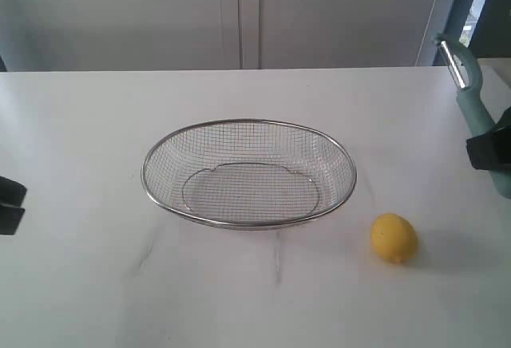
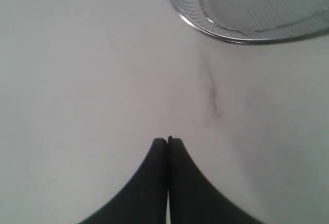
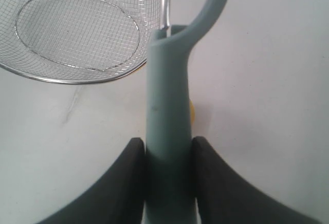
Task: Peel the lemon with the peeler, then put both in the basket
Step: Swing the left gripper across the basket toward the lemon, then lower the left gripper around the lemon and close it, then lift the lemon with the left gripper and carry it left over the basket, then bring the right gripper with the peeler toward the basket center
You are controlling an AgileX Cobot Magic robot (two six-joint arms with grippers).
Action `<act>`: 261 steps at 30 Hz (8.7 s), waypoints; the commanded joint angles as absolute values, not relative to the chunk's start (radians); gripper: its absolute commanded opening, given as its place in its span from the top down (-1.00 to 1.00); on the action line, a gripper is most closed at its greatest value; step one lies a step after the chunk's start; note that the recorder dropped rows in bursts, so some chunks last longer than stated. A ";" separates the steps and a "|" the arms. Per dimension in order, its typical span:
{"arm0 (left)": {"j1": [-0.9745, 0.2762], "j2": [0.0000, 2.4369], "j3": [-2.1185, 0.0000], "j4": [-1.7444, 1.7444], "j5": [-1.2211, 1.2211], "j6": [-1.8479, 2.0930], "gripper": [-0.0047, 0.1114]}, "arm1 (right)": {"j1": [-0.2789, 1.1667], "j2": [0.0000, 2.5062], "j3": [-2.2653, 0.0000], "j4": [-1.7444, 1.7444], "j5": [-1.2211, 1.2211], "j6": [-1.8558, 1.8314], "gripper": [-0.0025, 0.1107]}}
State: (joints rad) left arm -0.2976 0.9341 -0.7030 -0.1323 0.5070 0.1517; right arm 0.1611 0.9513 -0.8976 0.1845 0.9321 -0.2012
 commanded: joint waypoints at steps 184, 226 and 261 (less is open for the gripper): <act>-1.027 1.986 -1.874 0.000 0.884 0.492 0.92 | 0.157 0.840 -0.894 -0.233 0.981 0.188 0.96; -0.900 1.497 -1.533 -0.040 0.955 0.539 0.92 | 0.160 0.840 -0.847 -0.280 0.866 0.188 0.96; -0.636 1.157 -1.035 -0.055 0.682 0.550 0.92 | 0.178 1.146 -0.851 0.335 0.514 -0.404 0.96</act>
State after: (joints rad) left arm -0.6394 1.1712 -1.0366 -0.0365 0.6793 0.5647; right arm 0.1751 1.1381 -0.8510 0.3171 0.5368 -0.3436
